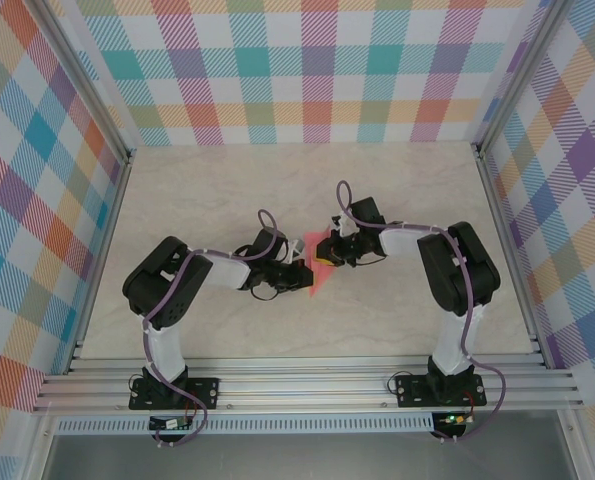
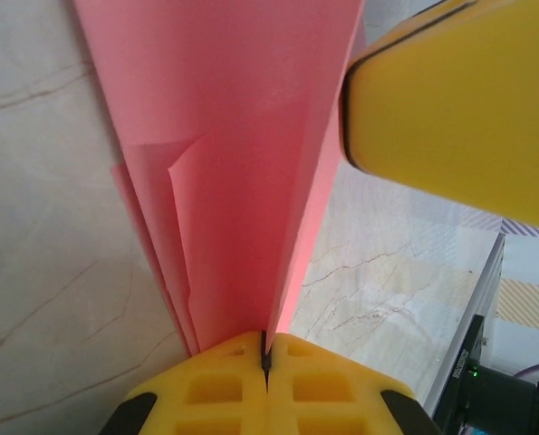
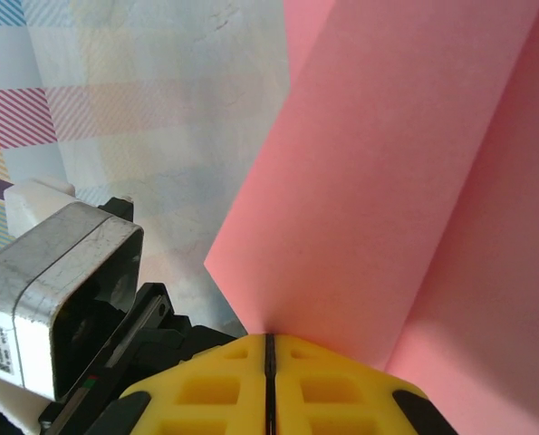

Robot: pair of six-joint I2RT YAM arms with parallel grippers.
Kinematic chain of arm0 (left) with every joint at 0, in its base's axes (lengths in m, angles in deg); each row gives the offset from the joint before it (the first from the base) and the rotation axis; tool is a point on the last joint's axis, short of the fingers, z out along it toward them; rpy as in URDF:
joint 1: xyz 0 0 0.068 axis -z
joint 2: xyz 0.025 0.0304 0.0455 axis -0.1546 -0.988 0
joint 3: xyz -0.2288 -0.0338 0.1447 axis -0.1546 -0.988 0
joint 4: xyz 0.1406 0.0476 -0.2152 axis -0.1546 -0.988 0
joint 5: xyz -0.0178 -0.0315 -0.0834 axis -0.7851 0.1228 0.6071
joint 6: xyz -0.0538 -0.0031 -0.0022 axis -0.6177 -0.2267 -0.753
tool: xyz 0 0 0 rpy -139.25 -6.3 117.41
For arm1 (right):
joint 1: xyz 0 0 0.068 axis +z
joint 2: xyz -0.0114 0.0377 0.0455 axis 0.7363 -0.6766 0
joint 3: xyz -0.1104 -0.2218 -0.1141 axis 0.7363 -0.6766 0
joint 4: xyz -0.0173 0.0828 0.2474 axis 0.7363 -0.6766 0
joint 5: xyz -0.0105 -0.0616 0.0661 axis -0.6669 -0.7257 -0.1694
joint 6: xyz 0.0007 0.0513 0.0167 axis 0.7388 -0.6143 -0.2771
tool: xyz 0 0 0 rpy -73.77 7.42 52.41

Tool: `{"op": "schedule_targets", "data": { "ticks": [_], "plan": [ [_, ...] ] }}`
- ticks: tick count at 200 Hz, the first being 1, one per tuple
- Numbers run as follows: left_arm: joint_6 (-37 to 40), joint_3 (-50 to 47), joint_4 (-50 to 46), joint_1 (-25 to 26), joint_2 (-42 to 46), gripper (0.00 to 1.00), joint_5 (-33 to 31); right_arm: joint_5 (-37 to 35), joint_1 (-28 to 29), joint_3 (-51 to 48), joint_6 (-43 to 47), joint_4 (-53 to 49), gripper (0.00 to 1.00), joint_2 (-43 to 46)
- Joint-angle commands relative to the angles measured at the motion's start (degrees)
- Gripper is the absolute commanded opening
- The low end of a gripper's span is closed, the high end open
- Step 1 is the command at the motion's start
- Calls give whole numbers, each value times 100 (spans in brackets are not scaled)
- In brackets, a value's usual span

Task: Fold a paper plane with a square sheet of paper (pick it up from the middle)
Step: Fourth fold the wing at the center of the table.

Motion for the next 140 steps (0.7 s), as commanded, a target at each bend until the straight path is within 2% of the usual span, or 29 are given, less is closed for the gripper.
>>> {"op": "schedule_targets", "data": {
  "ticks": [1,140],
  "plan": [
    [-118,26,60,-91,-122,0,88,-57,13,164,62,-9,9,-144],
    [-574,-134,349,-242,-188,0,125,21,18,367,153,-142,9,-485]
  ]
}}
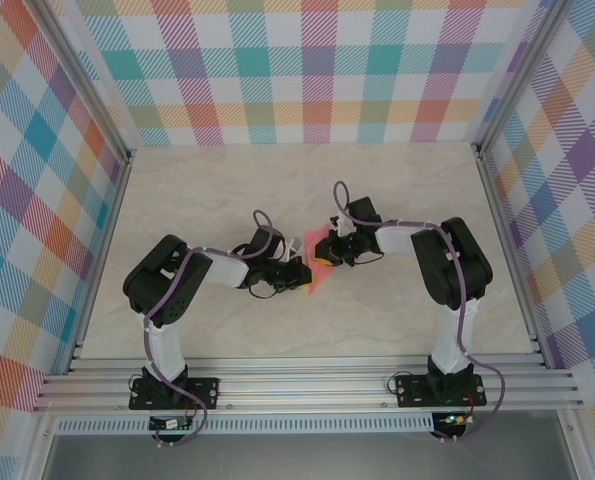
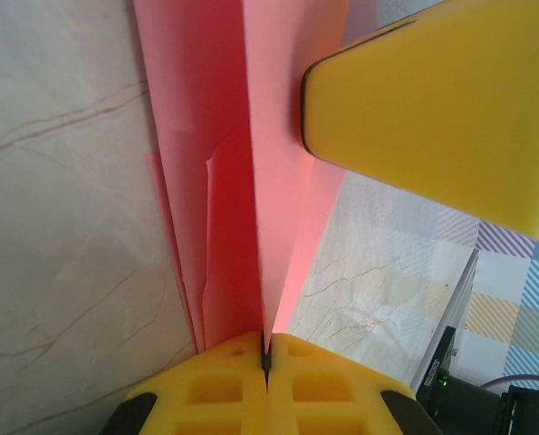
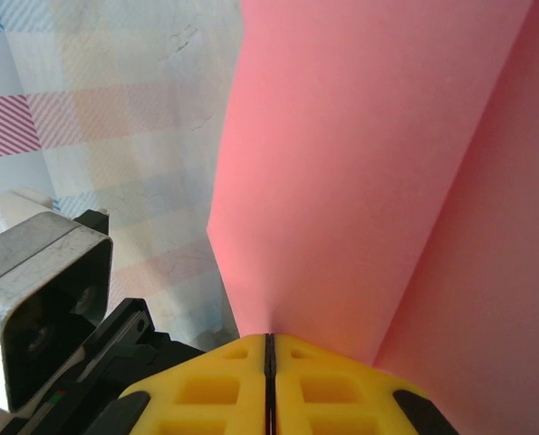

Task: Fold a paper plane with a square sheet of paper (pick it up from the middle)
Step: Fourth fold the wing at the center of the table.

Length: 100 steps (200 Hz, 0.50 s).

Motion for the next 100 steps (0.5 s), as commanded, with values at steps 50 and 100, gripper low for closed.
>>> {"op": "schedule_targets", "data": {
  "ticks": [50,100],
  "plan": [
    [-120,-36,44,-128,-191,0,20,-85,12,172,172,-205,9,-216],
    [-65,-13,-158,-137,-123,3,13,-168,17,266,238,-429,9,-421]
  ]
}}
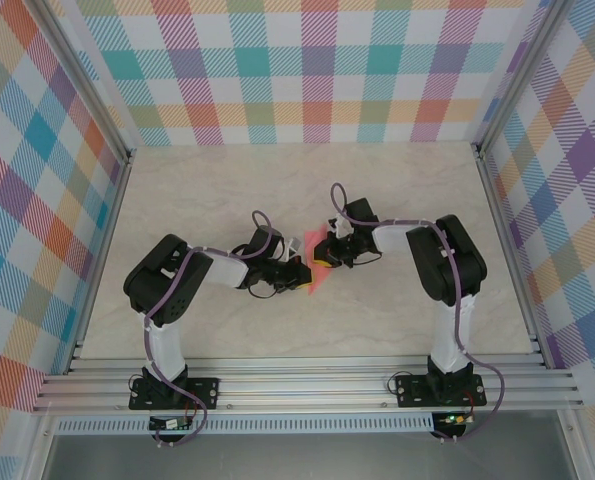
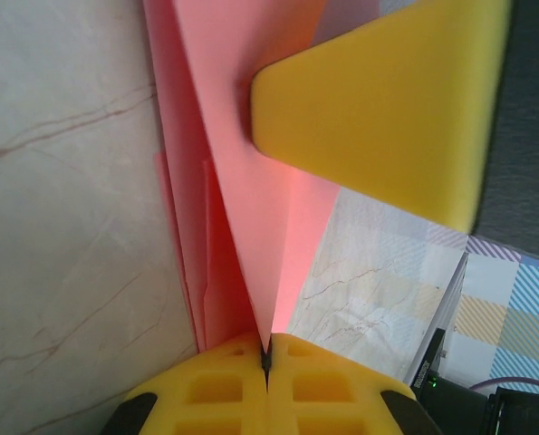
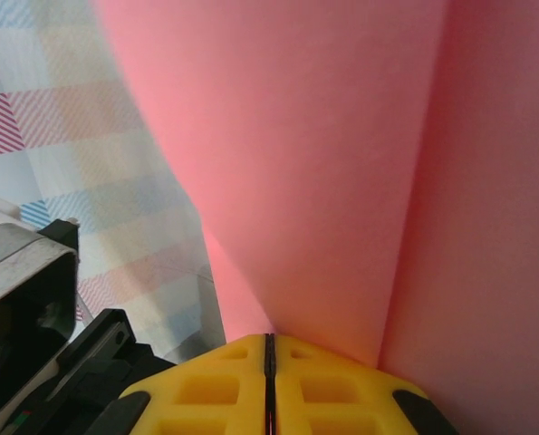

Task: Fold a paper plane with a square sheet of paper (pick it up from the middle)
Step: Fourth fold the wing at the center of the table.

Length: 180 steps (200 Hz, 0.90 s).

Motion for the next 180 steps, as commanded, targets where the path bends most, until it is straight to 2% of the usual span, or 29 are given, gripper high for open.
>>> {"op": "schedule_targets", "data": {
  "ticks": [1,50,66,141,180],
  "plan": [
    [74,11,-249,-104,-87,4,-68,-145,12,120,164,-334,9,-155],
    [611,290,-1382,41,215,23,-590,-244,11,52,186,-454,8,-212],
    [765,463,-1670,160,226,23,-699,-230,10,35,185,-444,8,-217],
    [1422,1185,-3189,675,403,25,-2076,-241,17,52,201,-491,8,-212],
    [1649,1402,-3429,821,393,24,-2205,-244,12,35,192,-475,8,-216]
  ]
}}
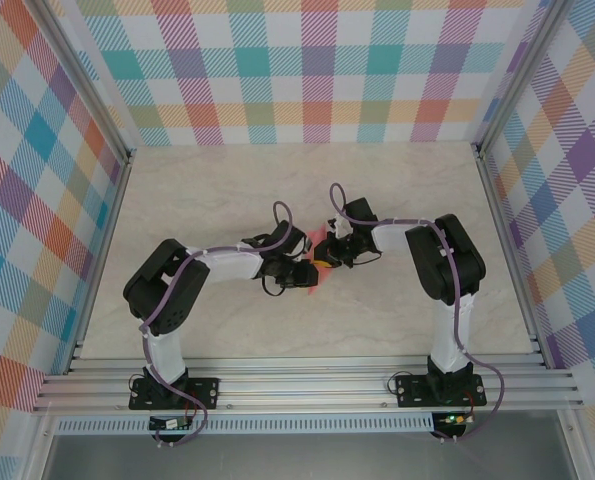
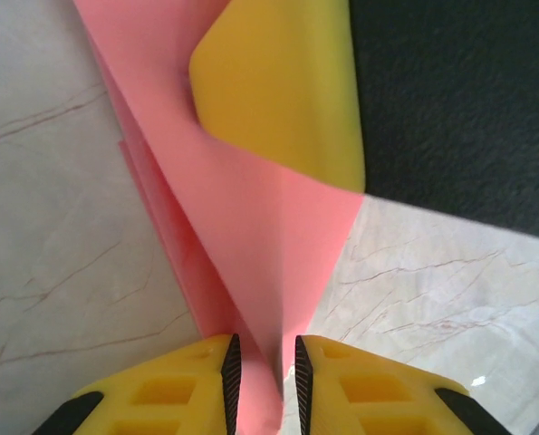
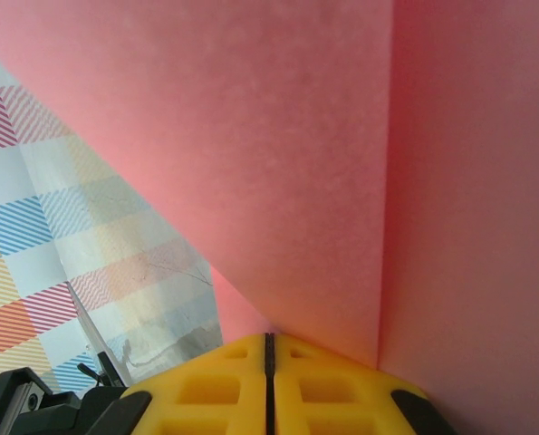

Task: Fold a paper plane with a square sheet of paper (pick it up from the middle)
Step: Fourth fold the wing at the center of the table.

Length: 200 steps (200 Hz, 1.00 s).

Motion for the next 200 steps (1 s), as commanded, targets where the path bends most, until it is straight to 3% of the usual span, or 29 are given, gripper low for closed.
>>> {"op": "schedule_targets", "data": {
  "ticks": [1,46,96,135,158,179,200],
  "plan": [
    [295,156,-543,94,121,23,-314,-242,9,-35,100,-352,8,-172],
    [295,159,-644,123,52,9,-285,-258,8,-53,127,-370,8,-183],
    [214,24,-433,107,71,0,-221,-369,8,-36,185,-480,8,-219],
    [-134,-336,2,-17,170,0,97,-519,9,-52,208,-572,8,-266],
    [-156,-340,49,-17,195,6,154,-528,10,-72,216,-568,8,-254],
    [-184,-284,106,-18,191,20,199,-495,10,-69,209,-574,8,-247],
    [-196,-227,55,-17,217,22,115,-494,11,-62,206,-573,8,-238]
  ]
}}
